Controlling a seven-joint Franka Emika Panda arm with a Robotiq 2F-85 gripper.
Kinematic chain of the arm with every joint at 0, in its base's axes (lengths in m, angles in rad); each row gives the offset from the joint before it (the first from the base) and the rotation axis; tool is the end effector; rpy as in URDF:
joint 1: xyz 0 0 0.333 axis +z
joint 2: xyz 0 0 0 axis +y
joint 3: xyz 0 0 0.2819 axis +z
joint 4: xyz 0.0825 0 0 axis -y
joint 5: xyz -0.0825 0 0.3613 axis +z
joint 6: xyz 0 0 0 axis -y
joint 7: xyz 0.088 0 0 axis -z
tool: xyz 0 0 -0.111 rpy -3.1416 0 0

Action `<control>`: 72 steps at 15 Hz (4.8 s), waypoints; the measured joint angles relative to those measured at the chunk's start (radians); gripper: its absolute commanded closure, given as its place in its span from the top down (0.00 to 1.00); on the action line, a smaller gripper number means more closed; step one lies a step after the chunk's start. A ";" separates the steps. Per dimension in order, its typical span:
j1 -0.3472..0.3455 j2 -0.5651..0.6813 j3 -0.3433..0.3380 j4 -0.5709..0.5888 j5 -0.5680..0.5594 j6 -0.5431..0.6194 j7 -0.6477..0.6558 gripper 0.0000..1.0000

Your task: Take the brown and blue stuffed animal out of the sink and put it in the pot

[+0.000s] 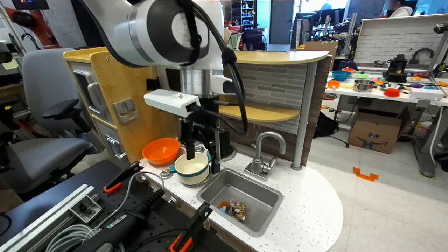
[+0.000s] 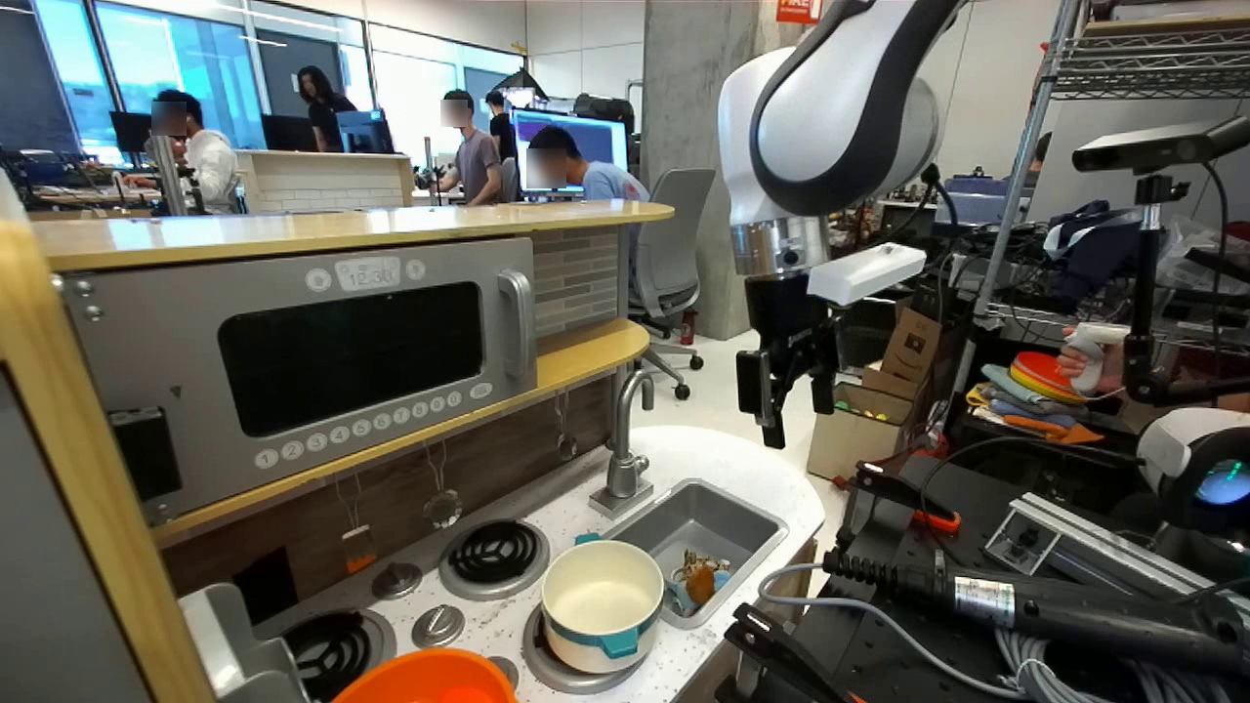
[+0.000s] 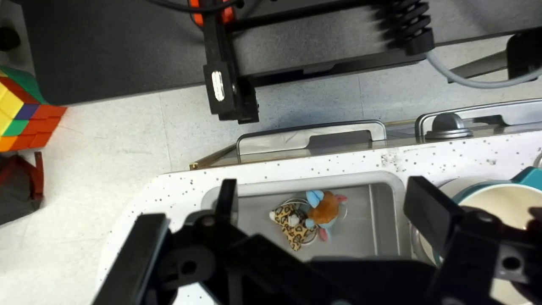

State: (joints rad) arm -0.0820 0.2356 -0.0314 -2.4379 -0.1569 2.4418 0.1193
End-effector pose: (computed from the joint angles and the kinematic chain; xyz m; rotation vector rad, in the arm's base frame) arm 0.4399 -0.0515 0.1745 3.0229 -0.1525 -0.3516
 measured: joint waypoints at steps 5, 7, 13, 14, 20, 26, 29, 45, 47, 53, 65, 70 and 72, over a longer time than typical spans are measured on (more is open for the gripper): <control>0.011 0.207 -0.014 0.165 -0.017 0.057 -0.076 1.00; 0.011 0.283 -0.014 0.226 -0.017 0.075 -0.115 1.00; 0.016 0.501 -0.008 0.375 -0.017 0.148 -0.254 1.00; 0.022 0.535 -0.007 0.394 -0.019 0.166 -0.270 1.00; 0.063 0.701 -0.003 0.517 -0.022 0.205 -0.328 1.00; 0.051 0.798 -0.005 0.626 -0.022 0.206 -0.369 1.00; 0.053 0.832 -0.006 0.648 -0.023 0.206 -0.389 1.00; 0.078 0.833 -0.004 0.649 -0.037 0.205 -0.395 0.00; 0.075 0.799 -0.005 0.636 -0.037 0.205 -0.391 0.02; 0.075 0.635 -0.018 0.521 -0.037 0.201 -0.368 0.02; 0.112 0.271 -0.011 0.212 -0.037 0.194 -0.281 0.02; 0.132 0.174 0.016 0.125 -0.035 0.194 -0.234 0.02; 0.143 0.158 0.033 0.109 -0.034 0.195 -0.211 0.02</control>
State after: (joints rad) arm 0.0611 0.3941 0.0016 -2.3287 -0.1908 2.6365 -0.0914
